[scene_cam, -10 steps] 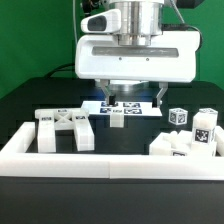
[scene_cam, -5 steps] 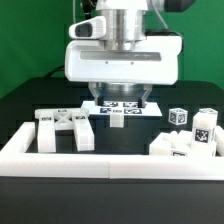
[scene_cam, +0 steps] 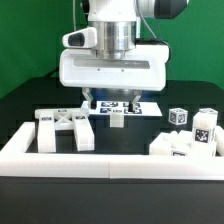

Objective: Assemble chair

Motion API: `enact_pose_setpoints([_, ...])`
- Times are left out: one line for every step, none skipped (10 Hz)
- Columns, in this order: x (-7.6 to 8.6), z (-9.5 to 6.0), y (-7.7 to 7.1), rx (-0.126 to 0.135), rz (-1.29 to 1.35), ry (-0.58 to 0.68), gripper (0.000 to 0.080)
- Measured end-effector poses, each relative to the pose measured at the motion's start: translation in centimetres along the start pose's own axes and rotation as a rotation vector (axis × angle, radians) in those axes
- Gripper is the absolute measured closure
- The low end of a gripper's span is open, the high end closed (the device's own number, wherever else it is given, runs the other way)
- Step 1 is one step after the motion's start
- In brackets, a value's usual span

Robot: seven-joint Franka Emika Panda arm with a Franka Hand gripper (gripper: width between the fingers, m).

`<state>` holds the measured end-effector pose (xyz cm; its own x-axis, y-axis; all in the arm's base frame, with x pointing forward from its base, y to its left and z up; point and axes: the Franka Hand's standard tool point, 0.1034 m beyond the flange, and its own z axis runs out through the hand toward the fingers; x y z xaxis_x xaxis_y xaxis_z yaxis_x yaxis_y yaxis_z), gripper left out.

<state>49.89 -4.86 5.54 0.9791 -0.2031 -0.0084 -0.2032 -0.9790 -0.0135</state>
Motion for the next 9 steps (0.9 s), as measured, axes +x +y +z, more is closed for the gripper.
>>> enact_pose_setpoints([-0.3,0.1,-0.1,0.002,-0.004,-0.019,0.0150])
enact_pose_setpoints([-1.1,0.6,-0.2,-0.001,-0.053,-0.019,0.0150])
enact_pose_setpoints([-2.6,0.9,-0.3,0.014,-0.080,-0.121,0.0150])
enact_pose_setpoints([-2.7,0.9,-0.4,0.020,-0.082,-0.154,0.0150])
enact_pose_setpoints([-3.1,0.9,-0.6,0.029,-0.082,-0.226,0.0150])
enact_pose_setpoints([-3.1,0.9,-0.8,0.035,-0.082,-0.280,0.0150])
enact_pose_setpoints([-3.3,1.0,-0.9,0.041,-0.082,-0.353,0.0150])
enact_pose_setpoints([-3.3,1.1,-1.1,0.044,-0.085,-0.399,0.0150])
enact_pose_setpoints([-4.0,1.3,-1.2,0.049,-0.088,-0.481,0.0150])
